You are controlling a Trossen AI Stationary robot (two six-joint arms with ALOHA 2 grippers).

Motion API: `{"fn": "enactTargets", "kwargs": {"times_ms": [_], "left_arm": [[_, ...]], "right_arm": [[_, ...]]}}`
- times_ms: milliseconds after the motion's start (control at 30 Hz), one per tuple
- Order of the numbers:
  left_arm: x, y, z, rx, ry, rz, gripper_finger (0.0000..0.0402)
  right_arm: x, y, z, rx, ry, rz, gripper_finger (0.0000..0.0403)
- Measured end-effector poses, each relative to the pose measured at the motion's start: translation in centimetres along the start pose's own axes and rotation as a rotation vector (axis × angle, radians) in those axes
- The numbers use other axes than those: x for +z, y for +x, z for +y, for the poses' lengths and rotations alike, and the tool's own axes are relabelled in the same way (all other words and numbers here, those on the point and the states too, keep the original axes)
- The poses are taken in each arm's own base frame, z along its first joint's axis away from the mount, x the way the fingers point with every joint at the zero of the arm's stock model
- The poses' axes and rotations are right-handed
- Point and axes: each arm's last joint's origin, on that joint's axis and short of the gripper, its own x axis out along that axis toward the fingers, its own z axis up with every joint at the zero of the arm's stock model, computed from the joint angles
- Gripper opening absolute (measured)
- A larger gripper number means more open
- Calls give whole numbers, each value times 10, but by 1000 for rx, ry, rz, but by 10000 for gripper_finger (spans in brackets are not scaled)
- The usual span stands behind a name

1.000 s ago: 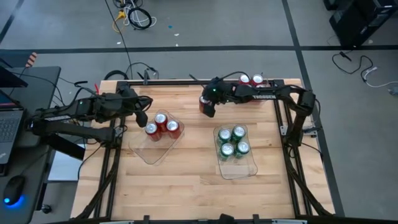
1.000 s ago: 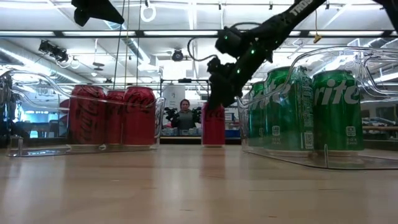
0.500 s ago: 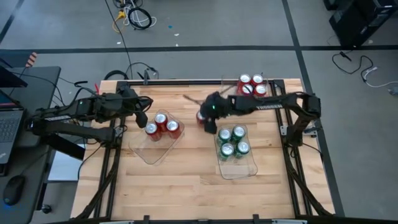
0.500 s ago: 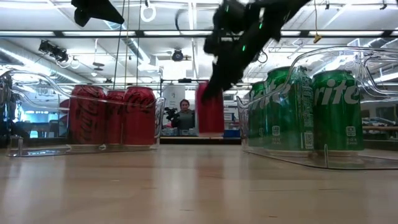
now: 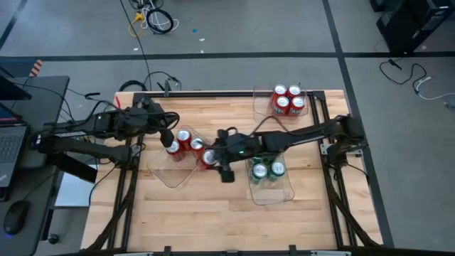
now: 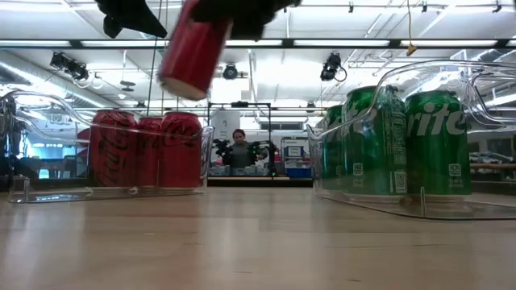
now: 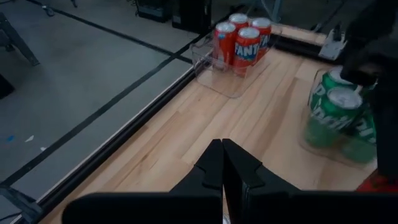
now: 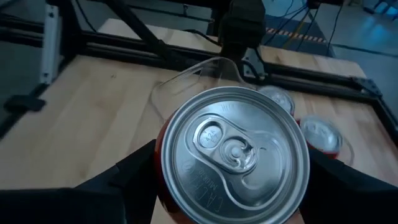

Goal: Sort soda cans
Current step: Put the red soda can into the bottom left transparent bin

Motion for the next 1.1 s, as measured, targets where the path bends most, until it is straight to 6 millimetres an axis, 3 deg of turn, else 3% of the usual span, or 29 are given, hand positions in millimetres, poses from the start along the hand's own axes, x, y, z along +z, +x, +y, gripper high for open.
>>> {"fn": "enactTargets", "kwargs": {"times_ms": [333, 733, 1100], "left_arm": [[-1, 3, 0, 15, 17, 12, 0], [-1, 2, 0, 16, 21, 15, 0], [-1, 3, -1, 11, 14, 14, 0]], "right_arm": [[28, 62, -16, -26, -56, 16, 286], [-12, 125, -36, -34, -35, 198, 286], [-29, 143, -50, -75, -28, 202, 286]]}}
